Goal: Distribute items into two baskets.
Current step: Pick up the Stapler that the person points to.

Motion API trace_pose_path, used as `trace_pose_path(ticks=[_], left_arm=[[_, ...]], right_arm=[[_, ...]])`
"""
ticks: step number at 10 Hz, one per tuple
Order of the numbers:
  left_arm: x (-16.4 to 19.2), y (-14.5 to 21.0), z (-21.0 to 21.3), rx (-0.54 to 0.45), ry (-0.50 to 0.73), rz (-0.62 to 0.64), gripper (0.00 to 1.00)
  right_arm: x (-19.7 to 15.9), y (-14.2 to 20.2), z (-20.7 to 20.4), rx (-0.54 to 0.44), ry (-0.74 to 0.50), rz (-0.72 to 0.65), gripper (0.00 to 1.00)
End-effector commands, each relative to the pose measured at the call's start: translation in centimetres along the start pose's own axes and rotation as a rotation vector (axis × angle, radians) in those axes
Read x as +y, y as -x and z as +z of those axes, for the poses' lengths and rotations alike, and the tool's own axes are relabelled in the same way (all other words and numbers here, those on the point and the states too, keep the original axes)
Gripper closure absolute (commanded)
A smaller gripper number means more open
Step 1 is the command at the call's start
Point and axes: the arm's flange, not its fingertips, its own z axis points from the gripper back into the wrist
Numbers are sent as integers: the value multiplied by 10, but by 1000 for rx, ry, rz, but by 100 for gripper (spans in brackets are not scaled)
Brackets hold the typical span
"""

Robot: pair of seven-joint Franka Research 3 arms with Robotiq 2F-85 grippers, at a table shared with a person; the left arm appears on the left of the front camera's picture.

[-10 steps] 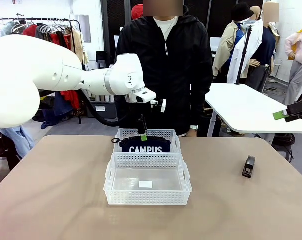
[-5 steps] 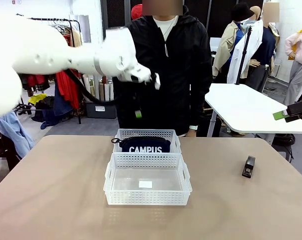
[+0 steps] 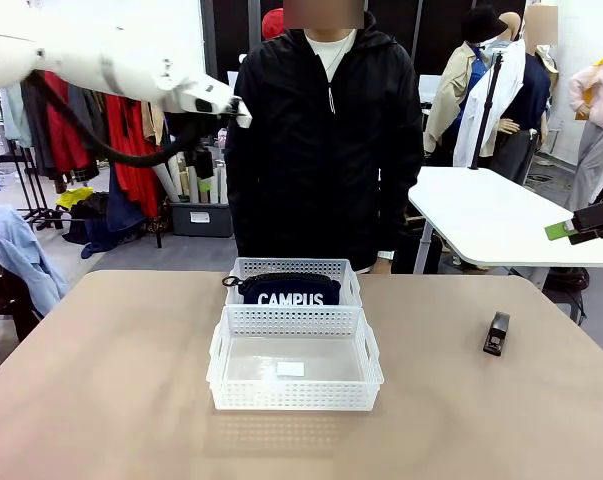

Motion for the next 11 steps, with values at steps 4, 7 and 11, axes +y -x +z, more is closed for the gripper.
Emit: trace_pose_path(ticks=[4, 7, 11], left_arm=[[36, 126, 49, -66, 1, 371, 0], [17, 198, 32, -162, 169, 522, 0], [-5, 277, 48, -335, 274, 679, 0]], right_arm=[[-1, -2, 0, -20, -21, 4, 0], [-1, -2, 0, -20, -21, 4, 0], [-1, -2, 0, -20, -21, 4, 0]])
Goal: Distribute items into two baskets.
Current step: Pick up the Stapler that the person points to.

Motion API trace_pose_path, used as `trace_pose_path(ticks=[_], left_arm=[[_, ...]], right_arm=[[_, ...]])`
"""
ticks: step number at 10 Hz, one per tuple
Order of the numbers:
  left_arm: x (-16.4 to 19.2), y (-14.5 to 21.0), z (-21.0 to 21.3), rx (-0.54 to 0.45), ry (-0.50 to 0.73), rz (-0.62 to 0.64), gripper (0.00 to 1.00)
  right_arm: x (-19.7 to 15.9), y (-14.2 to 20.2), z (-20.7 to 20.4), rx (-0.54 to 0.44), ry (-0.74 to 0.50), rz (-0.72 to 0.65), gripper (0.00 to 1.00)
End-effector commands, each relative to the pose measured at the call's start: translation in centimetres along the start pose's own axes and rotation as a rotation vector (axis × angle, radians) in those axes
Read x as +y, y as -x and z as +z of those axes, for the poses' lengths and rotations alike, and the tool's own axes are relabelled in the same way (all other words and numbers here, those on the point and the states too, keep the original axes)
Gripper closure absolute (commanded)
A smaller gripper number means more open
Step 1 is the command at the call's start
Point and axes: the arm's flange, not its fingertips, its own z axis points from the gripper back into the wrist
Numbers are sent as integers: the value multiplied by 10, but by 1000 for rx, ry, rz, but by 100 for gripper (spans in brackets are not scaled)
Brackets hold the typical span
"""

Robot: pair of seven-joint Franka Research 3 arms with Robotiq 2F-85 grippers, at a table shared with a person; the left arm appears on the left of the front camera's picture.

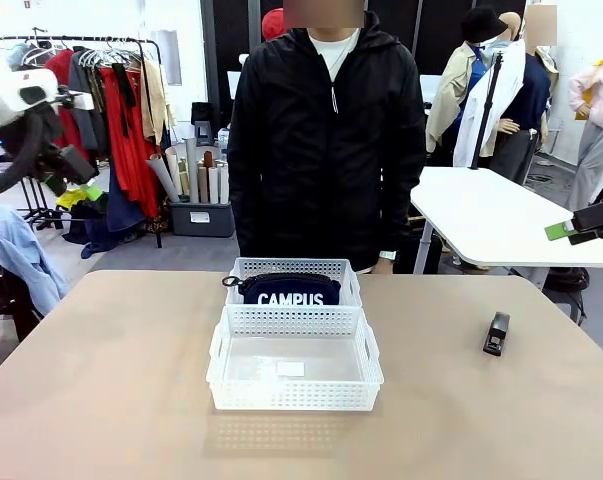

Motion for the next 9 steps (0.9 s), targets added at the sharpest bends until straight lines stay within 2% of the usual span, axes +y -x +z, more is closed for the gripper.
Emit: trace_pose_path(ticks=[1, 2, 3, 7, 9], left_arm=[[15, 40, 20, -107, 148, 78, 0], [26, 54, 28, -179, 271, 130, 0], [37, 62, 28, -195, 361, 168, 0], [55, 69, 2, -149, 424, 146, 0], [60, 78, 0, -186, 437, 147, 0]], right_arm=[[-1, -2, 0, -21, -21, 4, 0], [-1, -2, 0, -21, -21, 4, 0], [-1, -2, 0, -21, -21, 4, 0], [-1, -2, 0, -21, -21, 4, 0], [-1, -2, 0, -21, -21, 4, 0]])
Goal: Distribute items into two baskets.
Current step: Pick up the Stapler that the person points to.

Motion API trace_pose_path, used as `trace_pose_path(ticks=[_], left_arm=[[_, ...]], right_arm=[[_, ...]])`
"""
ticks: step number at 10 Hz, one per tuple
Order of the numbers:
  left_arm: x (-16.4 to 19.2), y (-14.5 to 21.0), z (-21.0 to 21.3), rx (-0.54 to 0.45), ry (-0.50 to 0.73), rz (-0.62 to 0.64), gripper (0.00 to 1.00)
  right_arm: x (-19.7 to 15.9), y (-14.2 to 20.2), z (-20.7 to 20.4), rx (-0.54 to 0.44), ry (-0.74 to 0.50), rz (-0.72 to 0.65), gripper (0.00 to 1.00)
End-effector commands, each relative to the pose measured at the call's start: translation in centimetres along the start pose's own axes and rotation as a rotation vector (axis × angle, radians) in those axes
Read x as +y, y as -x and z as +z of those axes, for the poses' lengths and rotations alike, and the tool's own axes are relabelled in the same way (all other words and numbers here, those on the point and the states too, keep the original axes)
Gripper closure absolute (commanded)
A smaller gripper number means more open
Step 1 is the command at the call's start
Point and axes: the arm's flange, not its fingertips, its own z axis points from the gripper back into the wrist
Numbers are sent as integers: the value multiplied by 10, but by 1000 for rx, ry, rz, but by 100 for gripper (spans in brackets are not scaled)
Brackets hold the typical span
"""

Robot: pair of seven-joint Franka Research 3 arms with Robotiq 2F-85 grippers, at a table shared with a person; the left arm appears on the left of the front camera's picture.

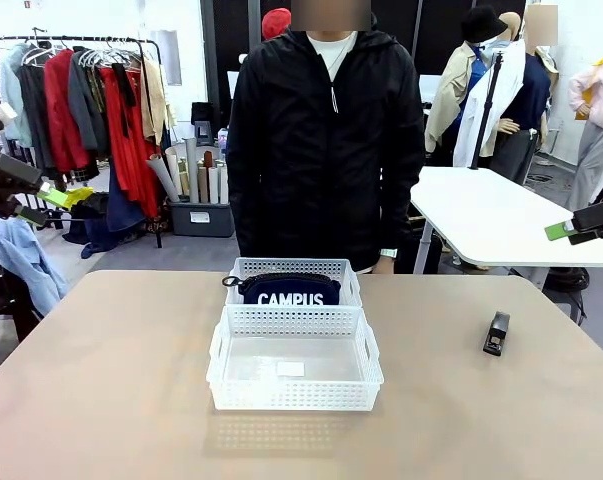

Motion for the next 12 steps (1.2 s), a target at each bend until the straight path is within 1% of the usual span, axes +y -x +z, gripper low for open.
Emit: trace_pose_path(ticks=[1, 3, 4, 5, 12], left_arm=[[4, 5, 11, -51, 44, -26, 0], [9, 14, 13, -80, 58, -35, 0], [8, 15, 12, -56, 50, -68, 0], [9, 9, 15, -49, 29, -10, 0], [9, 9, 15, -49, 29, -10, 0]], right_arm=[[-1, -2, 0, -21, -21, 4, 0], [-1, -2, 0, -21, -21, 4, 0], [-1, -2, 0, -21, -21, 4, 0], [-1, -2, 0, -21, -21, 4, 0], [-1, -2, 0, -21, -21, 4, 0]])
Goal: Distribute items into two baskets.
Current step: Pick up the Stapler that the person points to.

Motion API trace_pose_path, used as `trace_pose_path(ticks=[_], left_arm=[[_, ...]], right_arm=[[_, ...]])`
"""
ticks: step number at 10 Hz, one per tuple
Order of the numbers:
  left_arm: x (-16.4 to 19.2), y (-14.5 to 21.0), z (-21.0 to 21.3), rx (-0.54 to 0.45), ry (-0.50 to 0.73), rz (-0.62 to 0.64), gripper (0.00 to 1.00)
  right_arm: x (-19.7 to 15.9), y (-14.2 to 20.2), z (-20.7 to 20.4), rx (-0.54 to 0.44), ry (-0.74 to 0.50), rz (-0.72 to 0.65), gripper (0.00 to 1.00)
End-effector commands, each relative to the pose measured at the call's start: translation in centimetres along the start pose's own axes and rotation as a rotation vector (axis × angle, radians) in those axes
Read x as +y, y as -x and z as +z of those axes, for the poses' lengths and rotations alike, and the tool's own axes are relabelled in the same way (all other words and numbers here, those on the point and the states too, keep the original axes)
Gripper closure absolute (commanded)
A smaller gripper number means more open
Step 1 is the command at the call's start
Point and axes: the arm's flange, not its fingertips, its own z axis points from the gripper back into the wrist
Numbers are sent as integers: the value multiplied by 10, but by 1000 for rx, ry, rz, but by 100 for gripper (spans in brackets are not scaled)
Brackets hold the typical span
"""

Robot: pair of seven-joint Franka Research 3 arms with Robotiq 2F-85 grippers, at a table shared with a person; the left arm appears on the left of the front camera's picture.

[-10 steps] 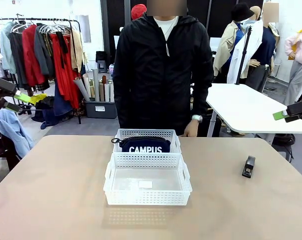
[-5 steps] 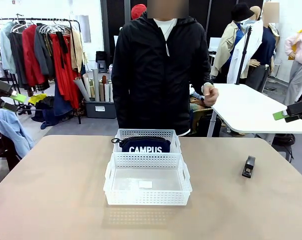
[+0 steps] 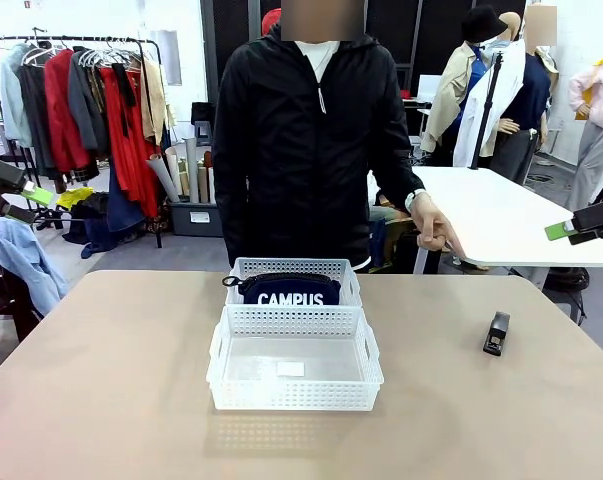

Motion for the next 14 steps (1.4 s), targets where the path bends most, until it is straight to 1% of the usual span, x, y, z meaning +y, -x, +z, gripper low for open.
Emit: trace_pose_path(ticks=[1, 14], left_arm=[[0, -1, 0, -8, 7, 12, 0], [0, -1, 0, -8, 7, 12, 0]], right_arm=[[-1, -2, 0, -21, -21, 4, 0], [-1, -2, 0, -21, -21, 4, 0]])
